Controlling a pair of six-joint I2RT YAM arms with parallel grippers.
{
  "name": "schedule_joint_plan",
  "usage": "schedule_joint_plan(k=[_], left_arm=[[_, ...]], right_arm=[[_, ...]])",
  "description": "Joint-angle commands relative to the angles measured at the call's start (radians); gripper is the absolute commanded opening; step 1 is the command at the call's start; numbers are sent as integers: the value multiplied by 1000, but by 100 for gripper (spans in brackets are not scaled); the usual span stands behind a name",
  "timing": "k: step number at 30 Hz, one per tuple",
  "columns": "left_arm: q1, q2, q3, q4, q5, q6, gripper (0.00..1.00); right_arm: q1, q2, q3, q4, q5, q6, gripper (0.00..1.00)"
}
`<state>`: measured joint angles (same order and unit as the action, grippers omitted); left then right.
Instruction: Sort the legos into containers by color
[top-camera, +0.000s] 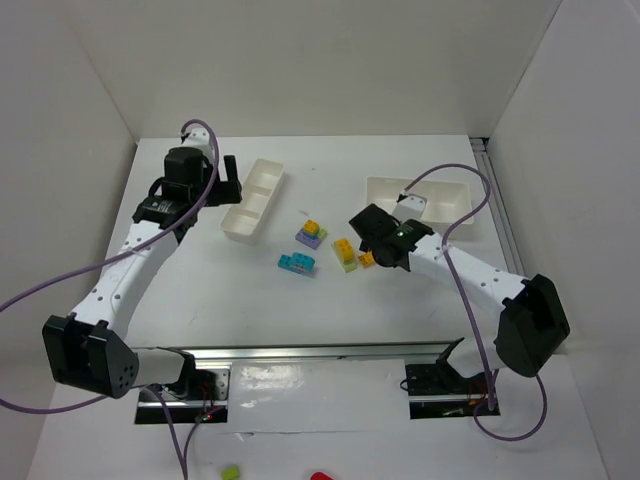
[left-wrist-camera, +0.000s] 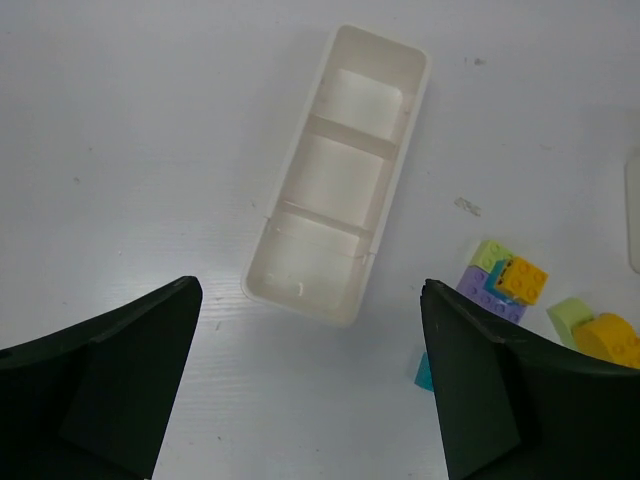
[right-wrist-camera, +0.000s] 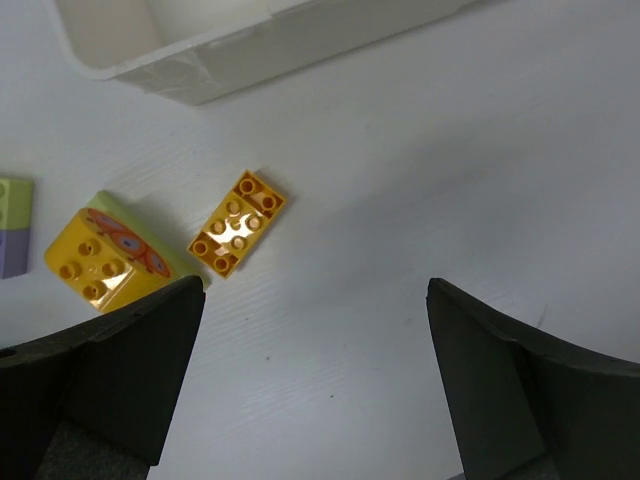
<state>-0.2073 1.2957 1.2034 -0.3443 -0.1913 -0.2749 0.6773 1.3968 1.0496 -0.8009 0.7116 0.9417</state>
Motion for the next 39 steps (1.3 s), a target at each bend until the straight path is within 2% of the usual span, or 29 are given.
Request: schedule_joint_plan(k=[1,6,7,8,9,11,12,15,18,19,23,29,34,39], left_arm=[[-1,-24,85,-51,107,-37,100],[-10,1,120,-116,156,-46,100],[-10,1,120,-116,168,-46,100],[-21,1,107,-116,168,-46,100],[-21,1,107,-116,168,-46,100],[-30,-10,96,-128,142,-46,94],[-30,-10,96,-151,122,-56,92],[-40,-19,96,-171,90,-81,89],[-40,-29,74,-171,76,-90,89],[-40,-29,74,-171,76,-90,89],[-40,-16,84,-171,88,-90,89],[-59,-6,93,-190,102,-90,89],[-60,4,102,-190,102,-81,90],[-60,33,111,-190,102,-81,90]], right_arm=[[33,-45,-17,-24,37,104,99],[88,-45,-37,-44,28,183,99],[103,-45,-69,7,19,168,99],[126,-54,-85,47,8,136,99],[140,-76,-103,104,-29,20,98],[160,-102,-163,295,-93,-117,96],[160,-111,-177,334,-139,-192,96],[147,-99,-186,356,-162,-193,94],[128,-36,-145,246,-103,21,80],[128,-26,-135,246,-103,133,80],[128,-36,-194,313,-55,332,80],[47,40,-192,364,-23,401,80],[-28,110,-155,391,-47,401,80],[-99,177,-146,459,-110,335,80]])
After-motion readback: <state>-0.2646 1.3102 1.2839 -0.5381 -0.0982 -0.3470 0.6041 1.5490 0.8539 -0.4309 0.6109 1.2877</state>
